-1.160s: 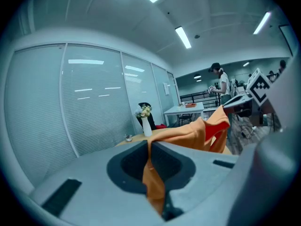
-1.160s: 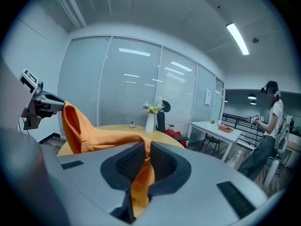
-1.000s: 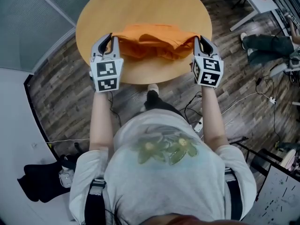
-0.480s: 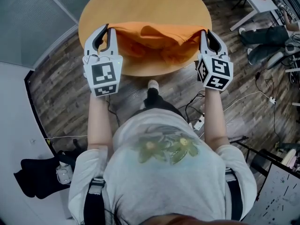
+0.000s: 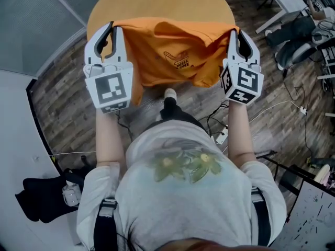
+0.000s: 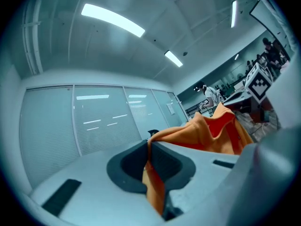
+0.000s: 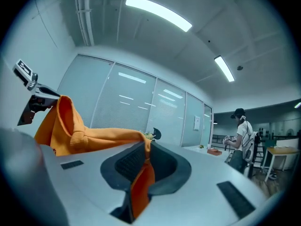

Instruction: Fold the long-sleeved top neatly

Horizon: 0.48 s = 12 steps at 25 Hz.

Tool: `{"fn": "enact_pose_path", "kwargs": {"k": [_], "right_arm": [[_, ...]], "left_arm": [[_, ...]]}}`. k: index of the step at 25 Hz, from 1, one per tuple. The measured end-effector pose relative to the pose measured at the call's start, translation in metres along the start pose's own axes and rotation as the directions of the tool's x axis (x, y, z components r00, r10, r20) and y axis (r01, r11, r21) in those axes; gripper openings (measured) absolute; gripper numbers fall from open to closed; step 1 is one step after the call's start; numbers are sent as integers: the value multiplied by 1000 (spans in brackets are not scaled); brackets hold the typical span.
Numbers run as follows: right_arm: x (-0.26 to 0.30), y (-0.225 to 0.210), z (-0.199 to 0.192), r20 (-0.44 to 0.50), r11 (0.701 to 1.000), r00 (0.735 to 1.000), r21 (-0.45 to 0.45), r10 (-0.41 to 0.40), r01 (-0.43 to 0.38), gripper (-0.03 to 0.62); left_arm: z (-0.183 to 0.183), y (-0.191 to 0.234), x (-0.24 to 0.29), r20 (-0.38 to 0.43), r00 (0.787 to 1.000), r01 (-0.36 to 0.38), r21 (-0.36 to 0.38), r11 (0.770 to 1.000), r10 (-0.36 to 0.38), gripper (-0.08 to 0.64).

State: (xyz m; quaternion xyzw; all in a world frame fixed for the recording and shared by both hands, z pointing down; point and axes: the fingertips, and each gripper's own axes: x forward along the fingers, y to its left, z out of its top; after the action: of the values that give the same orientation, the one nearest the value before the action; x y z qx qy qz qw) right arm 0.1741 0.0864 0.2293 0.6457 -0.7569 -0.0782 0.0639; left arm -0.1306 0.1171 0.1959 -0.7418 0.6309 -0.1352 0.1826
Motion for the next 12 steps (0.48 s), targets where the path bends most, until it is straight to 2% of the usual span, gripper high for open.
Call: {"fn": "enact_pose_path", "kwargs": {"k": [6, 12], "right_arm": [[30, 3, -47, -124, 1000, 992, 11, 15, -14, 48], [68, 3, -76, -188, 999, 982, 8, 36, -35, 48]], "left_arm": [[-51, -12, 28, -113, 993, 37, -31, 999, -40, 26], [-85, -16, 62, -185, 981, 52, -52, 997, -61, 26]]}}
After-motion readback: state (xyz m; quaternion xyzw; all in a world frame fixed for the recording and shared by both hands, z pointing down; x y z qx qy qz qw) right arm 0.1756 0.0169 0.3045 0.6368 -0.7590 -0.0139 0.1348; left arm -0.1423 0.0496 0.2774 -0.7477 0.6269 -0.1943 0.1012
